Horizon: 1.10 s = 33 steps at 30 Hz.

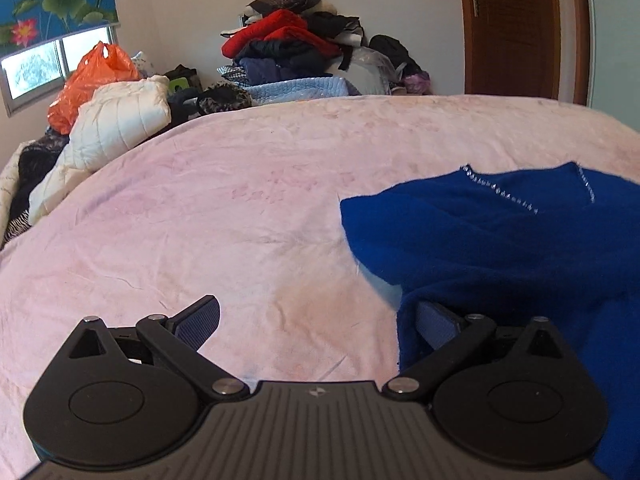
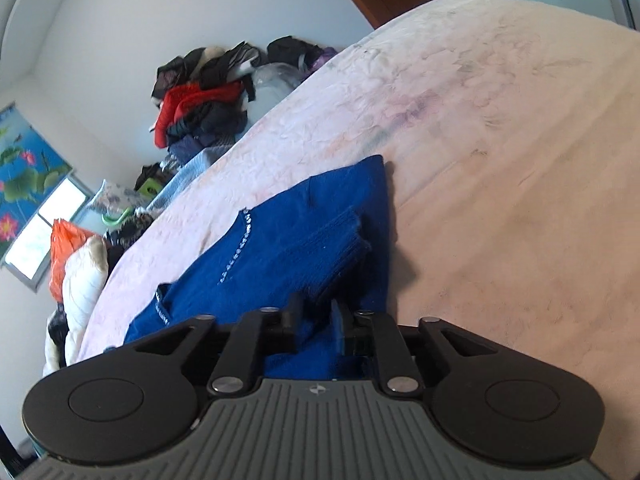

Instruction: Fold small clothes

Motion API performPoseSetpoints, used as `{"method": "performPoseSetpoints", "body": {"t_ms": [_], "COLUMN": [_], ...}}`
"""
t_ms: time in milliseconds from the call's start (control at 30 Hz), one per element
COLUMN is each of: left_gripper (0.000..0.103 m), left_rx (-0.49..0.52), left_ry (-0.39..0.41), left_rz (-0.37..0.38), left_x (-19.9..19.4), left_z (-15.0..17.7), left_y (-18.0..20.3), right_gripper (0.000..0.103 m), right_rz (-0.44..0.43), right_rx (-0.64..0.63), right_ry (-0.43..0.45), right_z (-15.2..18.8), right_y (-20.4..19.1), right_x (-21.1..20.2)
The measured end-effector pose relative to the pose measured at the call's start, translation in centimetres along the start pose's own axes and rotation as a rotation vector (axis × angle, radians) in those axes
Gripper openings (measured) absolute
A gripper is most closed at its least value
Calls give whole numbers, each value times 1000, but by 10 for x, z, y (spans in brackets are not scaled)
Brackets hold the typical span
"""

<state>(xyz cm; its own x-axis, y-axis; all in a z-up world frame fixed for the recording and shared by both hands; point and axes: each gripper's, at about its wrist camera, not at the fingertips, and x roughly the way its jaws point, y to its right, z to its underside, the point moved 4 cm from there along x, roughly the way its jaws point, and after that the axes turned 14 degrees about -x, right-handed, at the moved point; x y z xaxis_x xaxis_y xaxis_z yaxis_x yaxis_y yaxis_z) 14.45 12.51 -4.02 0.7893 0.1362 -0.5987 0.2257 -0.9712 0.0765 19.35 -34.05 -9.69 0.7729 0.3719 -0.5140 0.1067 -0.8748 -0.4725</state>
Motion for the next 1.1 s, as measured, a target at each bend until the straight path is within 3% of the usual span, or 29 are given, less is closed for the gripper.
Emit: {"method": "performPoseSetpoints", "body": {"t_ms": [33,167,267,400,467,567,733,867,967,1100], "left_gripper": [103,103,103,103,103,103,103,103,103,103], "left_rx": [-4,16,-33,1,8,15,57,139,174,112], "left_ry": [0,-7,-86,-55,-23,12,26,0,-31,-25], "left_rz": [-10,-137,-137,-192,-186,-145,-75,-65,-127,-148], "left_x": [0,9,9,-12,-20,-20,0,34,70,74], "left_z": [-2,3,15,21,12,-8,-23,-20,-17,-29], "left_y": [1,-1,-13,-23,-22,-8,30,55,60,51], "right_gripper": [40,42,41,42,43,43,42,42,40,45], "right_rz": [-15,-4,16,140,158,142,84,49,86,149], "right_rx": [13,2,-15,-94,-177,-289,-517,-574,-550,-493], "right_ry": [-4,-6,-13,109,143,109,-59,-195,-153,-93], "right_z": [1,2,3,-10,-21,-36,-32,-18,-27,-38], "right_y": [0,-2,-3,-12,-23,-41,-82,-94,-87,-82], "right_x": [0,-5,-12,-37,-39,-20,31,66,77,63]}}
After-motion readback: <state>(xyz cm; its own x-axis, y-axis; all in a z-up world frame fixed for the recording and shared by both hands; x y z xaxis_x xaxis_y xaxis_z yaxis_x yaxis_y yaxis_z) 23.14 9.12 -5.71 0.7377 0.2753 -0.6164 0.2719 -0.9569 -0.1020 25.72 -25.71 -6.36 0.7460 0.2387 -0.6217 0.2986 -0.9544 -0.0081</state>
